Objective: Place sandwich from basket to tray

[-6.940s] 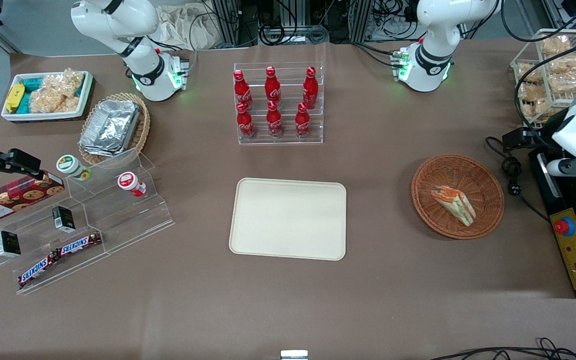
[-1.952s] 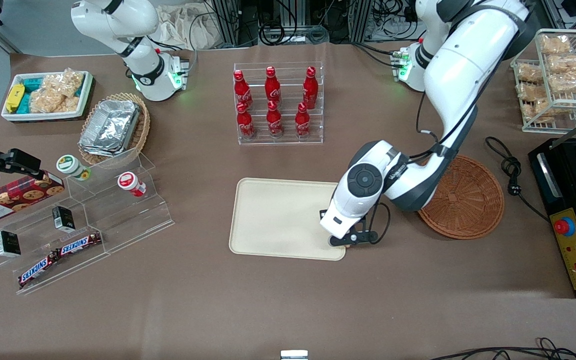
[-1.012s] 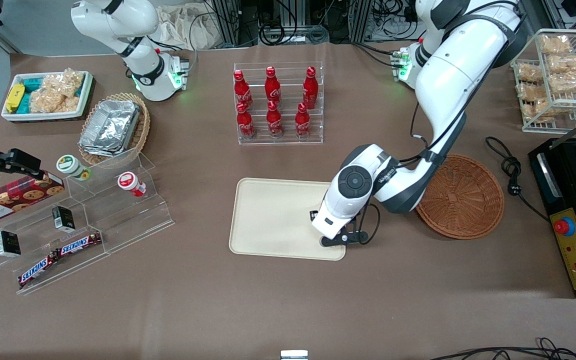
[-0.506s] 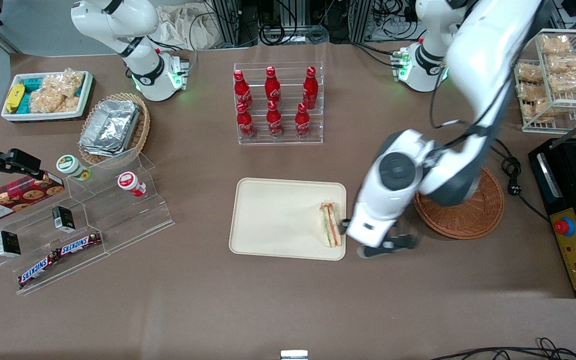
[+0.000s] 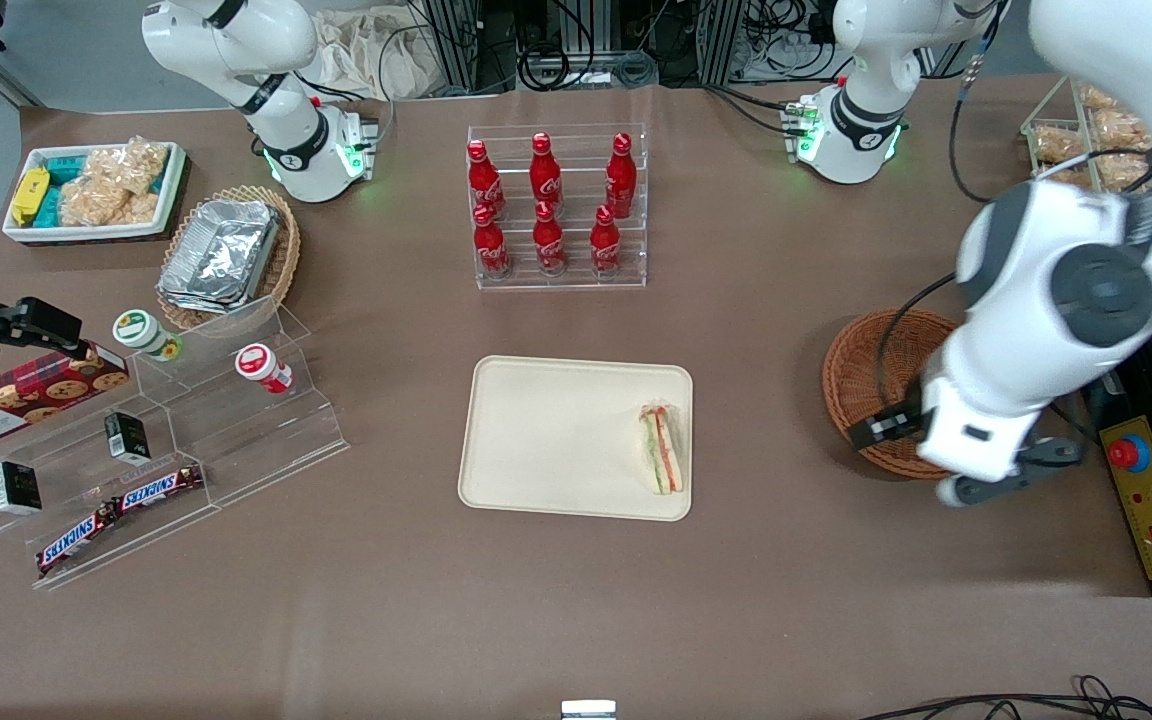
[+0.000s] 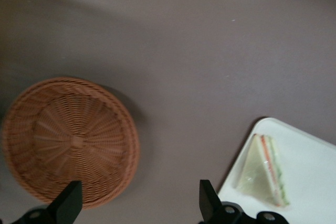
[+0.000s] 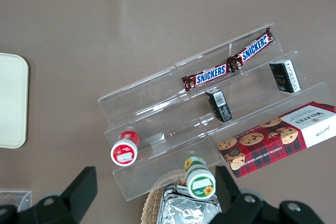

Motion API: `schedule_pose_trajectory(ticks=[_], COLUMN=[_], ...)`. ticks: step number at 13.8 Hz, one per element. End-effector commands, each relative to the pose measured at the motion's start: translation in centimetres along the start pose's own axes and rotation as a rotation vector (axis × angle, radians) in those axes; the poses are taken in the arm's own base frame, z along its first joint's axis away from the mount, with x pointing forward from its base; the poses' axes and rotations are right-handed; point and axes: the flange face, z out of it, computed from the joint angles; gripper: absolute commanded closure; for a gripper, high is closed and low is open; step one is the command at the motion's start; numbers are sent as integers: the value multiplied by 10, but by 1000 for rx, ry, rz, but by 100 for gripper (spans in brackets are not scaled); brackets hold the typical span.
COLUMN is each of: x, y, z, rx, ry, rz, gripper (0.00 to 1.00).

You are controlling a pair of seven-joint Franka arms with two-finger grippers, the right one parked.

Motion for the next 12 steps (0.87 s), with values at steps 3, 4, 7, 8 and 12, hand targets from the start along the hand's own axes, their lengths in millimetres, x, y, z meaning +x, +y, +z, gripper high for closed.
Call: schedule_pose_trajectory(ticks=[3, 4, 7, 8, 12], x=[-28, -30, -26, -25, -20], y=[-67, -75, -102, -105, -85], z=[-19, -22, -29, -31, -32], rx=[31, 42, -6, -8, -2], ry=[-102, -123, -157, -157, -146], rz=[202, 238, 311, 322, 463], gripper=[0, 0, 0, 0, 0])
